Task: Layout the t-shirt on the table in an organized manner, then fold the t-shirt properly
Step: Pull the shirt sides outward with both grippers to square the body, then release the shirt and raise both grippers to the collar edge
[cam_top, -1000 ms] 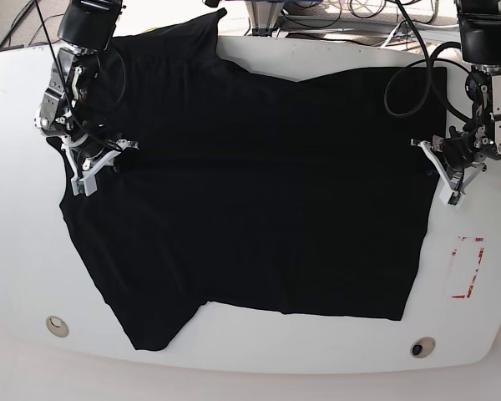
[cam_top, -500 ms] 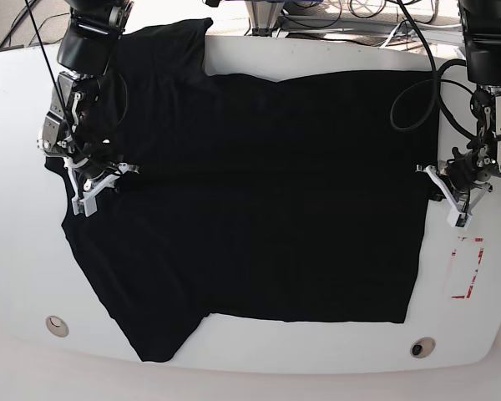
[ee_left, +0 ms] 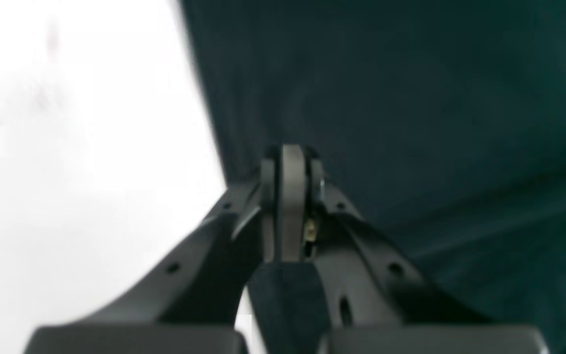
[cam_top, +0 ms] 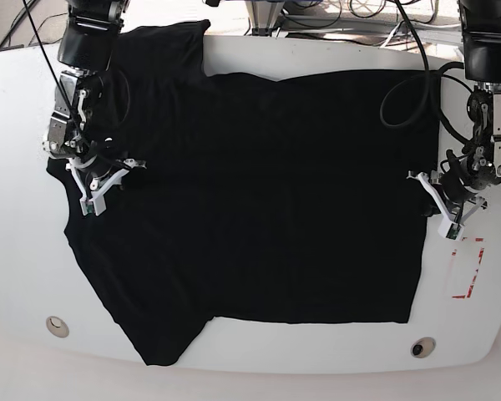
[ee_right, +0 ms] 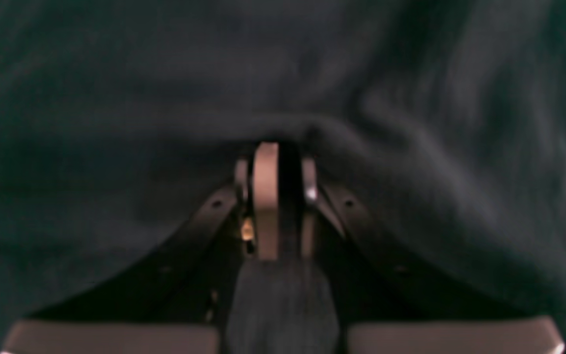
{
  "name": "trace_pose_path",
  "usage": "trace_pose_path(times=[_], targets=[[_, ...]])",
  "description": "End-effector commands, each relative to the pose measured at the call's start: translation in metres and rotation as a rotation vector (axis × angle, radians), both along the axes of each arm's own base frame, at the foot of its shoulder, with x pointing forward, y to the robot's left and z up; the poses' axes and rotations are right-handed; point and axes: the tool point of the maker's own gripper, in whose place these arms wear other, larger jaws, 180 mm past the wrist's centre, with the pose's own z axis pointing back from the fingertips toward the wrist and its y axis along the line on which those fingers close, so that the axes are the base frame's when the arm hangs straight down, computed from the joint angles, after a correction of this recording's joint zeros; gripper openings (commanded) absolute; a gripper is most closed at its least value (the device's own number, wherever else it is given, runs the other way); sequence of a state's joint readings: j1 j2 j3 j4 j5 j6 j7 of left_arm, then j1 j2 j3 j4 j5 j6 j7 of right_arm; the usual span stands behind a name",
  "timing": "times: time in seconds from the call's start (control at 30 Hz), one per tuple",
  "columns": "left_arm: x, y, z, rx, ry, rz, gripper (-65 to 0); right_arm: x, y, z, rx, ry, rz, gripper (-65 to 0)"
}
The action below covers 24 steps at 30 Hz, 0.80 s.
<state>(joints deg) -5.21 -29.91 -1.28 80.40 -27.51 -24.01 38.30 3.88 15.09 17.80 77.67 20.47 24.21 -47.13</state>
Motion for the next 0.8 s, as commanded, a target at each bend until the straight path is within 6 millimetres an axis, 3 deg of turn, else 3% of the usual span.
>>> trace_pose_path(times=[0.0, 0.13, 0.27, 0.43, 0.6, 0.77], targets=[[-0.002, -0.001, 0.017, 0.024, -0.031, -0.023, -65.0, 0.008, -0.002, 0.034, -0.056, -0.079, 0.041, -52.6], [-0.022, -0.011, 0.023, 0.049, -0.029, -0.059, -65.0, 0.004, -0.002, 0.056, -0.095, -0.114, 0.058, -37.9], [-0.042, -0.025, 0.029, 0.060, -0.036, -0.101, -65.0, -0.001, 0.002, 0.076, -0.131, -0.160, 0.081, -27.9], [-0.069, -0.044, 0.027, 0.061, -0.022, -0.157, -65.0, -0.014, 0.008, 0.093, -0.176, -0.177, 0.114, -26.6], [-0.092, -0.056, 0.016, 0.053, 0.039, -0.174, -65.0, -0.038, -0.001, 0.099, -0.180, -0.174, 0.065, -26.5], [-0.109, -0.048, 0.007, 0.057, 0.100, -0.130, -65.0, -0.068, -0.021, 0.096, -0.102, -0.157, -0.035, -25.7]])
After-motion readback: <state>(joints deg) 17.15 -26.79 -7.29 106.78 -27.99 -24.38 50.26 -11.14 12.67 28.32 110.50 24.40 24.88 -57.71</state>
